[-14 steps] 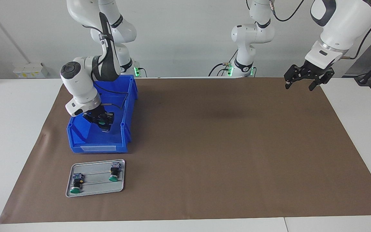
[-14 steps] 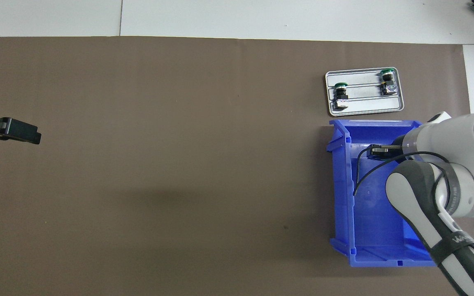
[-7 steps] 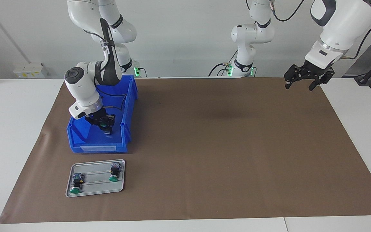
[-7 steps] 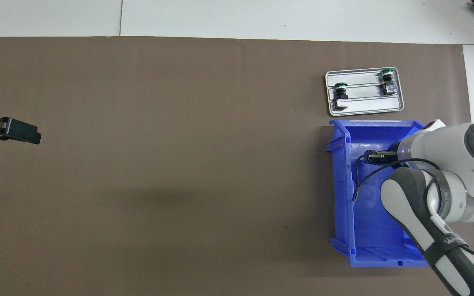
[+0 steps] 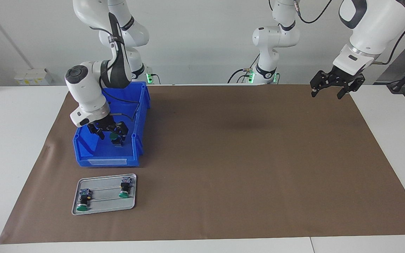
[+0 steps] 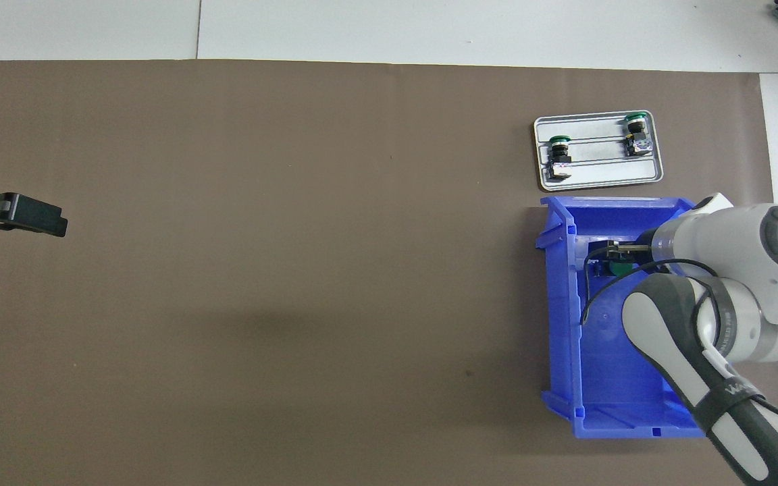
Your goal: Place and press button with both arms
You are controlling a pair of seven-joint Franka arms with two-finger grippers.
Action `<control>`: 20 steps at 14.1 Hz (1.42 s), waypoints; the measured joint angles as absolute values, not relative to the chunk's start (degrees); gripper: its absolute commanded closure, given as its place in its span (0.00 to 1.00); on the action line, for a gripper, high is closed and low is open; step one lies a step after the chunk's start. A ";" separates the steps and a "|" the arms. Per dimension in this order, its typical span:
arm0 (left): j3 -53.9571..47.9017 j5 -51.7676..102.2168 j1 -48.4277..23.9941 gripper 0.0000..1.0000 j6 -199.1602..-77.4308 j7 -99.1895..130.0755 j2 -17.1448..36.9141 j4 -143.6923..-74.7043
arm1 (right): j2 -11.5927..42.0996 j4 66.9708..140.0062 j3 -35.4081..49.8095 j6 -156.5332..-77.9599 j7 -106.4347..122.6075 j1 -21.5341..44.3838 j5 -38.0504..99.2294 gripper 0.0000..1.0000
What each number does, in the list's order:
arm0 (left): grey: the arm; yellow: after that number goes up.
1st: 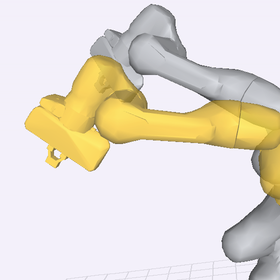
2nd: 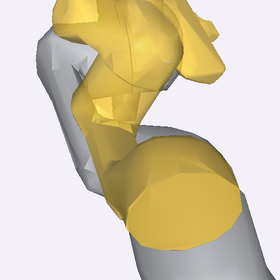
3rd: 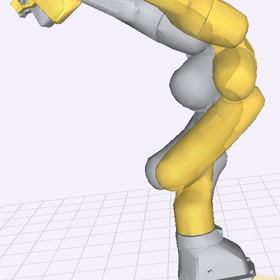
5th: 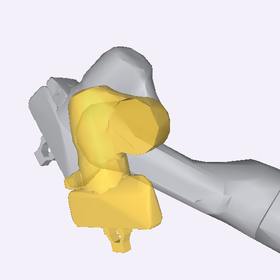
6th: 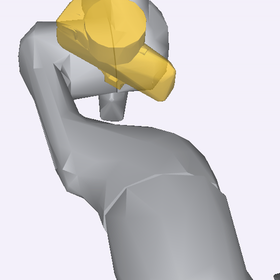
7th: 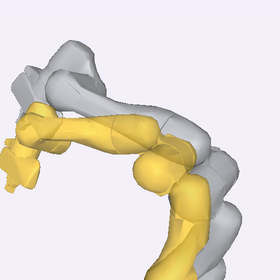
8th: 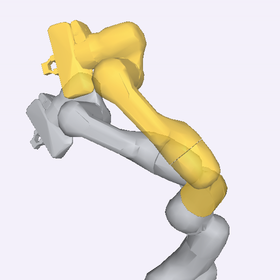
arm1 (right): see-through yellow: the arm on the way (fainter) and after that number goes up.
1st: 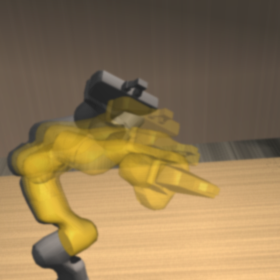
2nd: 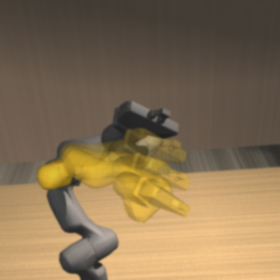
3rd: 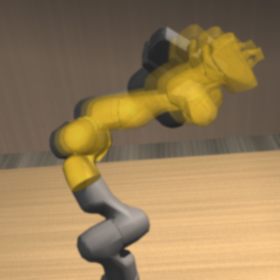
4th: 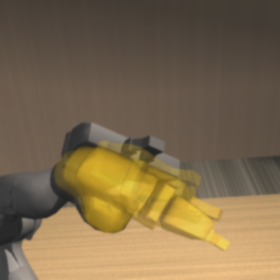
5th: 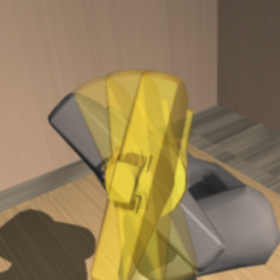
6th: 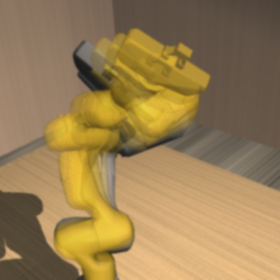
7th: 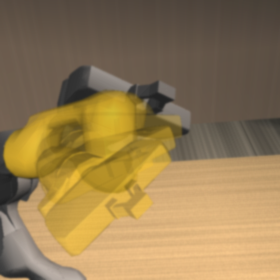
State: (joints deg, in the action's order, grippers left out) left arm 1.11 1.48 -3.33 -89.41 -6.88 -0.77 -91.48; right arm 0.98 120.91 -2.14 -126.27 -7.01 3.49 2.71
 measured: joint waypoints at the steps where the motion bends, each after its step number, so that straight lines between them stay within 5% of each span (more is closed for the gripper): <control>1: 1.11 1.48 -3.33 0.00 -89.41 -6.88 -0.77 -91.48 | 0.15 116.95 -2.07 -121.08 -7.65 3.67 2.70 0.00; 9: 1.11 1.48 -3.33 0.00 -89.41 -6.88 -0.77 -91.48 | -1.76 90.11 -3.22 -90.86 -7.83 2.42 -2.66 0.00; 20: 1.11 1.48 -3.33 0.00 -89.41 -6.88 -0.77 -91.48 | -2.81 90.73 -2.74 -87.48 -7.82 2.67 -3.13 0.00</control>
